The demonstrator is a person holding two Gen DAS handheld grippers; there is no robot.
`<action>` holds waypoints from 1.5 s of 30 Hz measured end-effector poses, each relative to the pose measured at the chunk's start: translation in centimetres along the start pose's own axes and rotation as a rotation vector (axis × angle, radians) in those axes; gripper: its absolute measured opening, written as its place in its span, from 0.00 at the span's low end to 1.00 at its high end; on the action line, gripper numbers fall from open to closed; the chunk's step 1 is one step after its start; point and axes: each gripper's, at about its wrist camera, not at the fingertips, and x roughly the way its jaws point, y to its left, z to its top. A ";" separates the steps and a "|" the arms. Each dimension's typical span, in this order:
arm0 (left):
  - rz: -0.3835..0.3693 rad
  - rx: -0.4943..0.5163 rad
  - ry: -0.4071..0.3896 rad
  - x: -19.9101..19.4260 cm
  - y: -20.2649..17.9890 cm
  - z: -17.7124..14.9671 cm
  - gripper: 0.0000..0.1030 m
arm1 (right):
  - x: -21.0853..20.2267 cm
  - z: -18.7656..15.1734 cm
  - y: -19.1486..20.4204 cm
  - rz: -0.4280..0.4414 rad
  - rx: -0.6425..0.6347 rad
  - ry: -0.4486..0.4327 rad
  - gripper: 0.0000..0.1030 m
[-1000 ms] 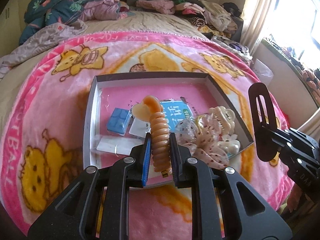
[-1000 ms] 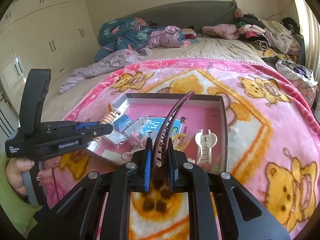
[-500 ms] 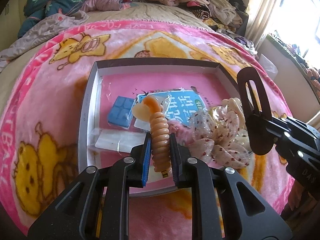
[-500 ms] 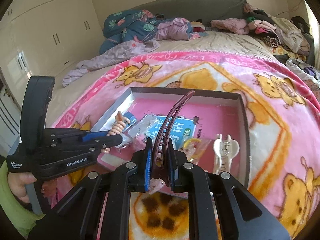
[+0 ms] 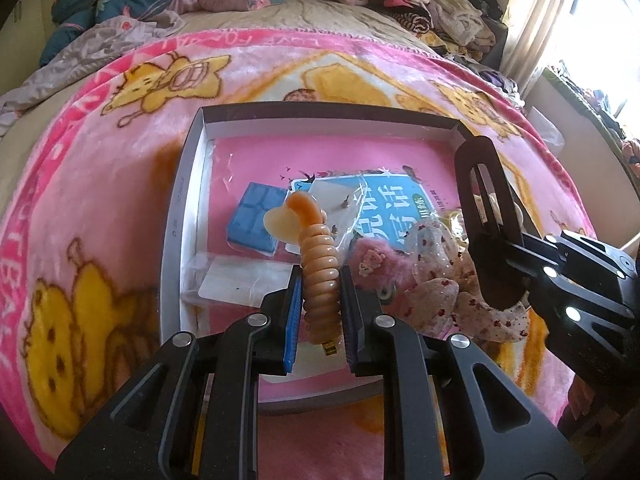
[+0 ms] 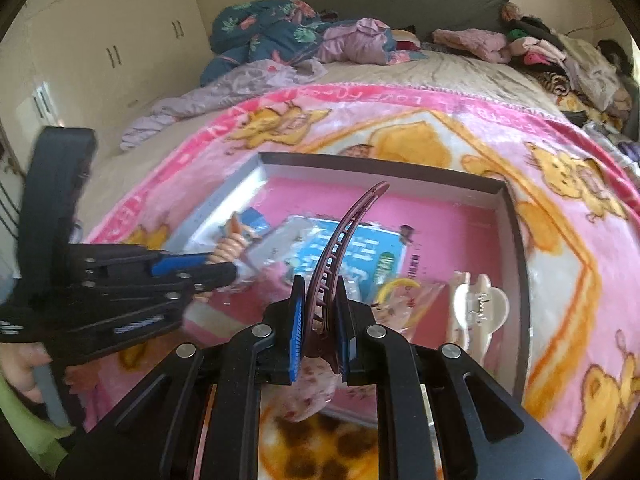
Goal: Organize jewelry
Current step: 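Lower the comb clip into the box and open the right tool while the left releases the hair tie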
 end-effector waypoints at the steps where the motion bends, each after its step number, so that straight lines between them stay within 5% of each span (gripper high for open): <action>1: 0.002 0.000 0.001 0.1 0.0 0.0 0.11 | 0.2 -0.1 -0.1 0.000 0.001 0.005 0.13; 26: -0.012 0.011 0.010 1.1 -0.7 0.2 0.10 | 1.5 -2.1 -0.2 0.051 0.015 0.055 0.13; 42: -0.016 0.019 0.010 0.5 -1.3 0.3 0.12 | -0.6 -3.2 -1.0 0.027 0.057 0.048 0.26; 45: -0.015 0.016 0.008 0.2 -1.4 0.2 0.21 | -1.0 -3.3 -1.3 0.018 0.072 0.042 0.30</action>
